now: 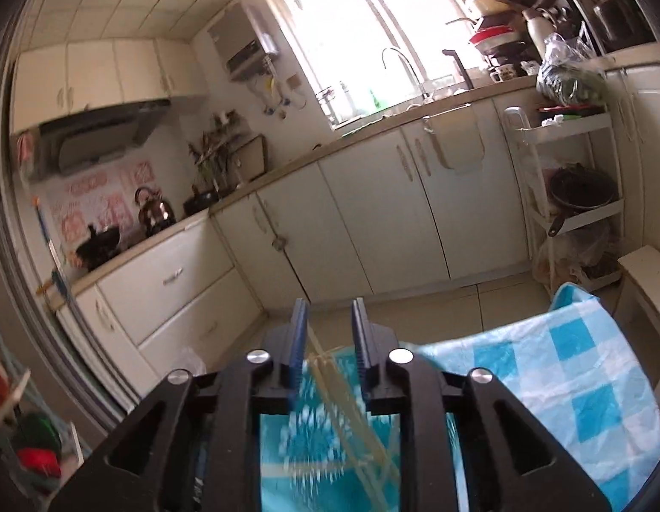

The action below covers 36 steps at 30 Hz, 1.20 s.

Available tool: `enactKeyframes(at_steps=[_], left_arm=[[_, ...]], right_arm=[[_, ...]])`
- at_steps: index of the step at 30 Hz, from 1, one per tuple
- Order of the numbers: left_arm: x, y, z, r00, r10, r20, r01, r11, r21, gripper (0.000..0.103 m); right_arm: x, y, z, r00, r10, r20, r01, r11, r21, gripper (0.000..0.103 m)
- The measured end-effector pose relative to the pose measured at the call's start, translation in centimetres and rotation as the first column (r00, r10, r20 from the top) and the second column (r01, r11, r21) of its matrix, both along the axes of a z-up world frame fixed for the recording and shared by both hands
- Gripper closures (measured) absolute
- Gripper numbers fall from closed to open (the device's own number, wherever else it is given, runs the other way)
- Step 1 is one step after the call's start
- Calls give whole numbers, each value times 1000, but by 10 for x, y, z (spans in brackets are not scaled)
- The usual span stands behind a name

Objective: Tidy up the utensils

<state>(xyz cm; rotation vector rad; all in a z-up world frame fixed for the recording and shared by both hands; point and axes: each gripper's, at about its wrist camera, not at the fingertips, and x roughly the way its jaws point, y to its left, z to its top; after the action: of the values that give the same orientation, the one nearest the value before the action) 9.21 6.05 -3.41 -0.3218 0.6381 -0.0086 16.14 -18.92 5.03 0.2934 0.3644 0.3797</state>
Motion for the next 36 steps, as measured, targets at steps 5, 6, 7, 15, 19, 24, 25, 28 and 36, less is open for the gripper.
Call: enactKeyframes(at_steps=[5, 6, 7, 15, 19, 24, 25, 28, 36], left_arm=[[-9, -1, 5, 1000, 9, 3, -9, 1000, 10, 19], [-11, -2, 7, 1000, 10, 2, -10, 1000, 13, 19], [-13, -2, 8, 1000, 10, 3, -10, 1000, 15, 18], [-32, -5, 5, 1000, 2, -31, -2, 1000, 19, 16], [-42, -3, 9, 1000, -4, -25, 5, 999, 37, 16], [-47, 5, 7, 999, 9, -39, -8, 999, 35, 15], [-47, 7, 6, 999, 11, -42, -9, 999, 34, 15], [-45, 7, 3, 999, 13, -52, -11, 999, 34, 15], [-12, -31, -26, 979, -104, -174, 123, 987, 104, 14]], right_arm=[[-66, -17, -4, 999, -2, -44, 1, 1000, -15, 71], [-77, -18, -11, 997, -11, -79, 8, 999, -36, 71], [-86, -19, -19, 993, -18, -116, 11, 998, -56, 71], [-102, 5, -113, 897, -32, -442, -74, 973, -220, 75], [-83, 14, -134, 872, -82, -482, -50, 966, -254, 80], [-75, 24, -150, 860, -100, -500, -67, 950, -305, 82], [-77, 25, -150, 864, -107, -492, -68, 943, -326, 82], [-79, 26, -150, 864, -109, -491, -90, 927, -365, 85], [-99, 10, -146, 854, -93, -512, -142, 906, -400, 95]])
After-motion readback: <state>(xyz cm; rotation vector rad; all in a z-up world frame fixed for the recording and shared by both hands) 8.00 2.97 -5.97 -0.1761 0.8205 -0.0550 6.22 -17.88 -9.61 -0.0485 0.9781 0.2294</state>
